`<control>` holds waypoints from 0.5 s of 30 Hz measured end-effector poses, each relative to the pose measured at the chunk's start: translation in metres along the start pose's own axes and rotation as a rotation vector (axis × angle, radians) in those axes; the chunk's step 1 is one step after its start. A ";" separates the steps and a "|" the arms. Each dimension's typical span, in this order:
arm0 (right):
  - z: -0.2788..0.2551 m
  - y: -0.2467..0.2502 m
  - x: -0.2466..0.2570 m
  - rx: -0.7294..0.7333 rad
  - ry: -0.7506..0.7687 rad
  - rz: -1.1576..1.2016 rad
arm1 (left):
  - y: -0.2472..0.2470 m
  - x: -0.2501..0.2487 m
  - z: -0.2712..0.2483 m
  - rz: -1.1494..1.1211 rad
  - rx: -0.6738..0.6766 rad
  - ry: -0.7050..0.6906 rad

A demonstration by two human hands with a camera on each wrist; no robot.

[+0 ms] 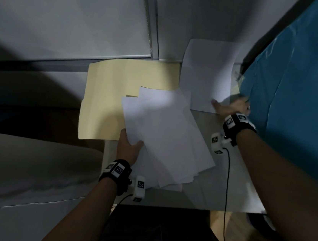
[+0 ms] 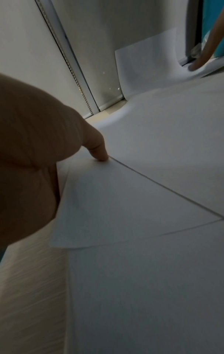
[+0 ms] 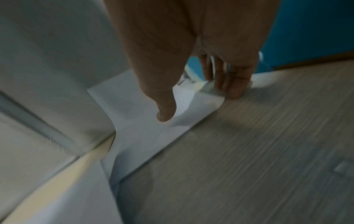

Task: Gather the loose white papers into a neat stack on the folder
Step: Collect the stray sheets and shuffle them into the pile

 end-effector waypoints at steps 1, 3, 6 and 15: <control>0.003 -0.005 0.006 0.037 0.000 -0.062 | 0.000 -0.001 0.000 -0.001 -0.003 0.001; 0.004 -0.015 0.015 0.084 0.001 -0.069 | -0.001 -0.001 0.000 0.017 -0.015 -0.001; 0.007 -0.023 0.018 0.128 -0.037 0.162 | -0.003 -0.002 0.000 0.098 -0.054 0.029; -0.033 0.031 0.005 -0.275 0.315 0.486 | -0.009 -0.019 -0.002 0.324 -0.254 0.009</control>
Point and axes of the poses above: each hand's wrist, its own z-axis towards the middle knuckle, its own y-axis out of the back of the hand, x = y × z, the point moved 2 cm from there along z, towards the middle knuckle, and after that the axes turned 6 degrees about -x, right-handed, at the moved point
